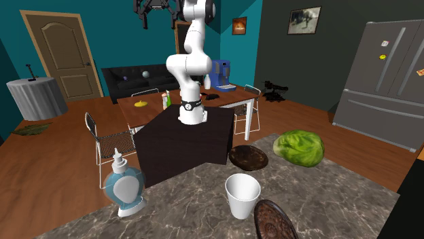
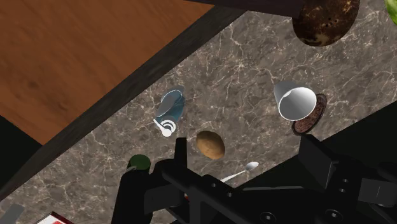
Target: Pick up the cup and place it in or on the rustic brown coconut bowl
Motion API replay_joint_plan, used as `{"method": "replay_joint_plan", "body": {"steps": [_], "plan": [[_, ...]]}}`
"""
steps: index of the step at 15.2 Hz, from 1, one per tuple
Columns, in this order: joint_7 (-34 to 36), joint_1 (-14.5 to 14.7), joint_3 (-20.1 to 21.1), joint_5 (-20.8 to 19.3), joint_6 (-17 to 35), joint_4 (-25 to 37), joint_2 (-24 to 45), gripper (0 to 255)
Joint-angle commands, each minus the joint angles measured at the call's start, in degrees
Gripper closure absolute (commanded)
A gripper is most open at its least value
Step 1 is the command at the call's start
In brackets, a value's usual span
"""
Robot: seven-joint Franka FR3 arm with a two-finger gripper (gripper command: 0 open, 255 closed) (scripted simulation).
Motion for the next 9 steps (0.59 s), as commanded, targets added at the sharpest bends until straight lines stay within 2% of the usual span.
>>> {"method": "replay_joint_plan", "body": {"steps": [1, 9], "plan": [[0.0, 0.0, 0.0, 0.0, 0.0, 0.0, 0.0, 0], [1.7, 1.9, 2.4, 3.7, 13.6, -9.2, 6.1, 0]]}}
